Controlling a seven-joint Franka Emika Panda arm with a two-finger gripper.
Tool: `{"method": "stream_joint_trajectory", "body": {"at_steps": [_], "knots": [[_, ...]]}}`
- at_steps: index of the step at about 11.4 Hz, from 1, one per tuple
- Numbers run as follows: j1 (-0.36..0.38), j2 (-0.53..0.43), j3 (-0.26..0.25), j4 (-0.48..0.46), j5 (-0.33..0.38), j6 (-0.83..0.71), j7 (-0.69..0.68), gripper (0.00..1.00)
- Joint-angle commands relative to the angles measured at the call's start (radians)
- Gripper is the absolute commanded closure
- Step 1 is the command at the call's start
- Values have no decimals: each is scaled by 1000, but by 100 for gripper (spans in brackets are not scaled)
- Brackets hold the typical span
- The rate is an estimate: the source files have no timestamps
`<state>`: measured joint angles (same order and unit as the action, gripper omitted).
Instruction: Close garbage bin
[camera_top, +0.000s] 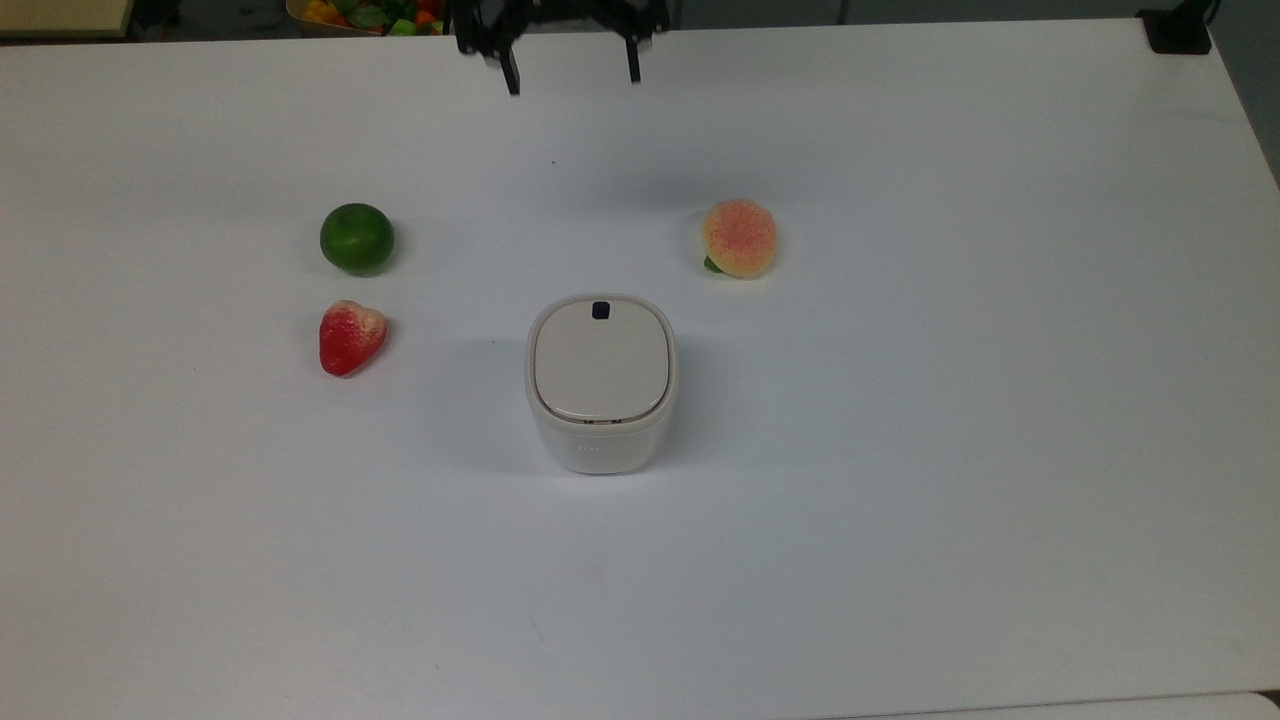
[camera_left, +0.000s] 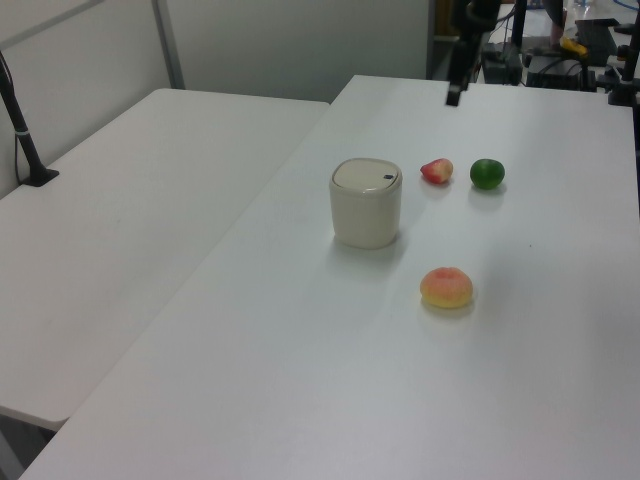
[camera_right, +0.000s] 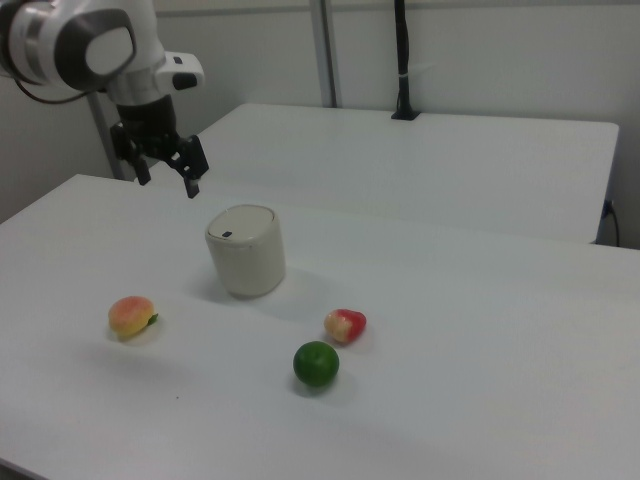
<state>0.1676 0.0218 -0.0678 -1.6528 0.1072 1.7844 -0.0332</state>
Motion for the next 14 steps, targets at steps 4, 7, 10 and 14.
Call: {"method": "stream_joint_trajectory", "body": {"at_steps": [4,7,10,14], "knots": [[-54,-88,-15,44,3,-200,-7,0],[-56,-80,-30,36,3,-107,-19,0],[-56,-54,-30,28,-12,-36,-45,0],[-56,-52,-30,27,-12,-26,-34,0]]}}
